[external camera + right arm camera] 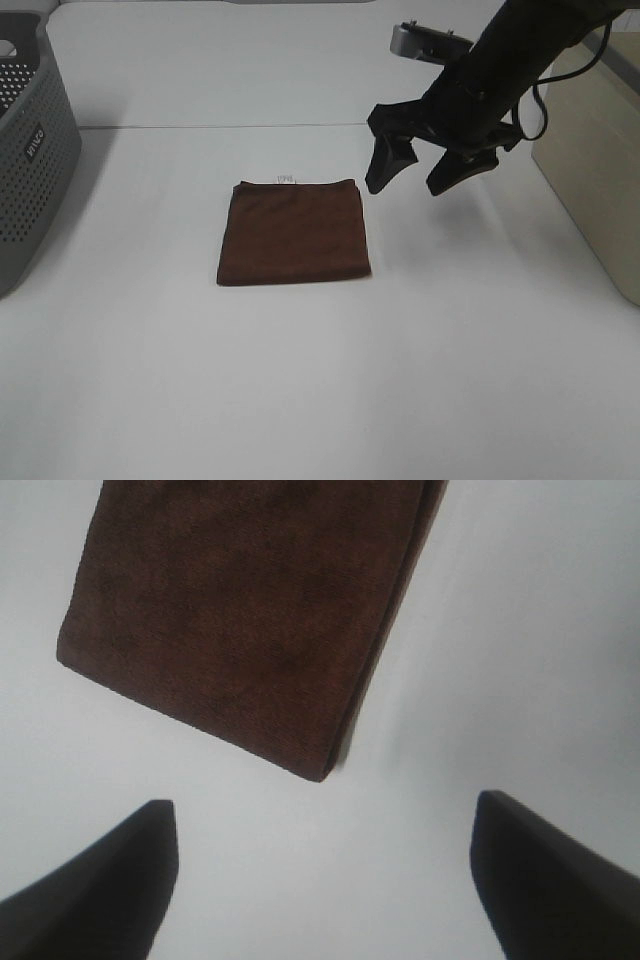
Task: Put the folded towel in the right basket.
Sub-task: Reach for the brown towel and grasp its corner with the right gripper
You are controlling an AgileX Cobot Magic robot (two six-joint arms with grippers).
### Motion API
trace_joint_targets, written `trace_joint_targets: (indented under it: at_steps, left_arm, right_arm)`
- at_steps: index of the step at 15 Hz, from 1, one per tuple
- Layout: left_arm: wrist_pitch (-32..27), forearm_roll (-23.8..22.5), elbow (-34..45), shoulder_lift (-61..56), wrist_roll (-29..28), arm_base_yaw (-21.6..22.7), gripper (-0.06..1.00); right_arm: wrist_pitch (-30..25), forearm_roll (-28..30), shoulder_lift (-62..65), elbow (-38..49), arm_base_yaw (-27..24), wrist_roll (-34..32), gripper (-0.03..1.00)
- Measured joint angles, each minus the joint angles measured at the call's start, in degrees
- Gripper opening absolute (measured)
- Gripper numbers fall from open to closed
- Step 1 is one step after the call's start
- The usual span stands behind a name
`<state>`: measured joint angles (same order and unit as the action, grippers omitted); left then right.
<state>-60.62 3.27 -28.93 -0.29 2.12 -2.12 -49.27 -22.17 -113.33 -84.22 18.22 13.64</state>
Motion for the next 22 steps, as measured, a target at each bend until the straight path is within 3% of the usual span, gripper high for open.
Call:
trace_joint_targets:
  at_steps: [6, 10, 16, 19, 22]
  left_arm:
    - [0.0, 0.0, 0.0, 0.0, 0.0, 0.0, 0.88]
    - [0.0, 0.0, 0.0, 0.0, 0.0, 0.0, 0.88]
    - [0.0, 0.0, 0.0, 0.0, 0.0, 0.0, 0.88]
    - [0.0, 0.0, 0.0, 0.0, 0.0, 0.0, 0.88]
    - [0.0, 0.0, 0.0, 0.0, 0.0, 0.0, 0.88]
  right_arm:
    - [-0.9, -4.6, -13.0, -7.8, -0.1, 1.0, 0.76]
    - [-1.4, -7.7, -19.7, -14.2, -0.1, 2.3, 0.93]
    - [-1.8, -10.7, -22.9, -17.2, -0.1, 3.2, 0.95]
    - [-2.2, -18.1, -24.6, -17.8, 0.6, 6.2, 0.85]
    - [-1.3, -19.0, -26.0, -17.9, 1.5, 6.6, 0.51]
